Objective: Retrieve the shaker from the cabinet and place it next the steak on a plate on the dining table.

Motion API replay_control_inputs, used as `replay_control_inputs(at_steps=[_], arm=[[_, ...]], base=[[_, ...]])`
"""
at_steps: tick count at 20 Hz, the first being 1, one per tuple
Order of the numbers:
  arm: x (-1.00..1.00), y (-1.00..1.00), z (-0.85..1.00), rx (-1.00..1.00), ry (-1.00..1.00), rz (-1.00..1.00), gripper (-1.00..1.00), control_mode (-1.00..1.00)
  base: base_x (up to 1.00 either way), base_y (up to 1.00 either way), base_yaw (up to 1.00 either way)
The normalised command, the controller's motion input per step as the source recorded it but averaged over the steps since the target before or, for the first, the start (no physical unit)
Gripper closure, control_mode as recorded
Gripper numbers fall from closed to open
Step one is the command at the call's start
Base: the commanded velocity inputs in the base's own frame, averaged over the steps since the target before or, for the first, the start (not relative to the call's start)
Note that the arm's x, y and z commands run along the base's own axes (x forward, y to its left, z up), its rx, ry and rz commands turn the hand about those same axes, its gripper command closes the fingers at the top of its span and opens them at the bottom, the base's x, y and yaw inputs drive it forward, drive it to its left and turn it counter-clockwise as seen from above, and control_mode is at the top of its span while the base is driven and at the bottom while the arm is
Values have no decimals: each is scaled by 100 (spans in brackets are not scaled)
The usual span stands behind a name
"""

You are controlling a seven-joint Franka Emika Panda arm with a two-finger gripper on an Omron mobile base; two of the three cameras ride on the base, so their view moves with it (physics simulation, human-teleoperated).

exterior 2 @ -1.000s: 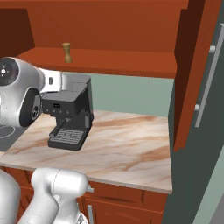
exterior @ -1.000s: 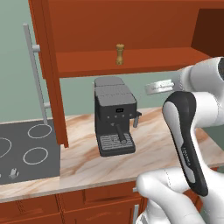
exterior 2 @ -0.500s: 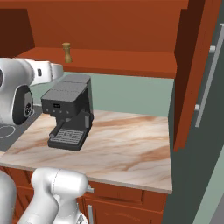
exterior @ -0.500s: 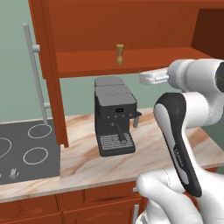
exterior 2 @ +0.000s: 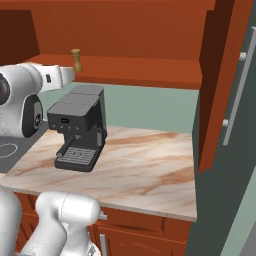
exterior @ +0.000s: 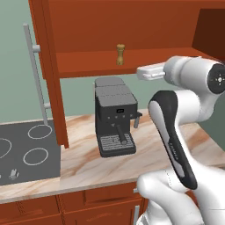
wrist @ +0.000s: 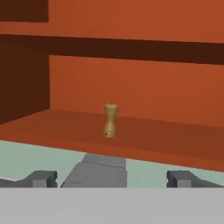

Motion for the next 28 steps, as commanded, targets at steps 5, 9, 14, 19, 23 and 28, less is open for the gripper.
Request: replay_control_inputs(at_steps=[5, 9, 14, 19, 23, 28], arm=[[42, 0, 19, 0, 0, 0, -100, -100], [37, 3, 21, 0, 0, 0, -100, -100], [31, 6, 8, -2, 0, 0, -100, -100], [34, 7, 4, -2, 0, 0, -100, -100], [30, 0, 1, 0, 0, 0, -100, -100], [29, 0, 0, 0, 0, 0, -100, -100]], base=[[0, 0, 0], [0, 0, 0], [0, 0, 0], [0, 0, 0], [0, 0, 0], [0, 0, 0]])
